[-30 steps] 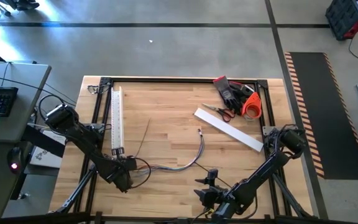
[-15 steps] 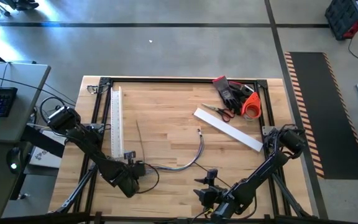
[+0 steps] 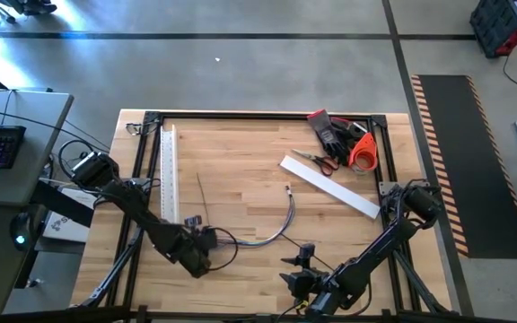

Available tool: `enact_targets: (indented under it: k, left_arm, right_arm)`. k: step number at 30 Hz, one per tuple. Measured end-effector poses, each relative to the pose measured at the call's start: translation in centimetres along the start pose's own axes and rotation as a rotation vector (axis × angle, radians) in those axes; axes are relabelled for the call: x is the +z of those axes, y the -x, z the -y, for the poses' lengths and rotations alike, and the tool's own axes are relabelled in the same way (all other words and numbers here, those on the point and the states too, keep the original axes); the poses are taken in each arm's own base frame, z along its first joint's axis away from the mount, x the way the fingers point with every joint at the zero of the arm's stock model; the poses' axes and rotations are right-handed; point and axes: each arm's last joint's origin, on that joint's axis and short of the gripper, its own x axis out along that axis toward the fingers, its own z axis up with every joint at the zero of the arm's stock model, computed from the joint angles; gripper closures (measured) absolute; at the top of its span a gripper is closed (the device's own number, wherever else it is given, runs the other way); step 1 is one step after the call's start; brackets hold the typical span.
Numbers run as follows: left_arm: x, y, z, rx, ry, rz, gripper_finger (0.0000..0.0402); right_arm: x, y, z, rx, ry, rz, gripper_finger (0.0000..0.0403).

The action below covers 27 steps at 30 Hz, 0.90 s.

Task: Ziptie cables
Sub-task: Wrap the zip tie on the cable

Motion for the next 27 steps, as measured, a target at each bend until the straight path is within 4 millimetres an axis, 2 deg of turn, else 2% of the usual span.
enact_targets:
  k: [6, 12, 18, 22, 27]
  left_arm:
    - [-0.1, -1.7, -1.3, -0.029, 0.13, -0.044, 0.0336]
    - [-0.4, -2.7, -2.1, -0.082, 0.202, -0.078, 0.035]
    - [-0.4, -2.2, -2.4, -0.077, 0.247, -0.073, 0.0395]
    - [-0.2, -1.1, -2.9, -0.021, 0.262, -0.068, 0.04]
    - [1.4, 1.1, -2.6, -0.008, 0.254, -0.001, 0.0401]
  right_arm:
    - [0.0, 0.0, 0.0, 0.002, -0.011, -0.001, 0.0203]
    - [-0.1, 0.0, 0.0, 0.001, -0.022, -0.003, 0.0203]
    - [-0.1, 0.0, 0.0, 0.001, -0.018, -0.003, 0.0203]
    - [-0.1, 0.0, 0.0, 0.0, -0.017, -0.003, 0.0203]
    - [-0.1, 0.0, 0.0, -0.002, -0.017, -0.002, 0.0203]
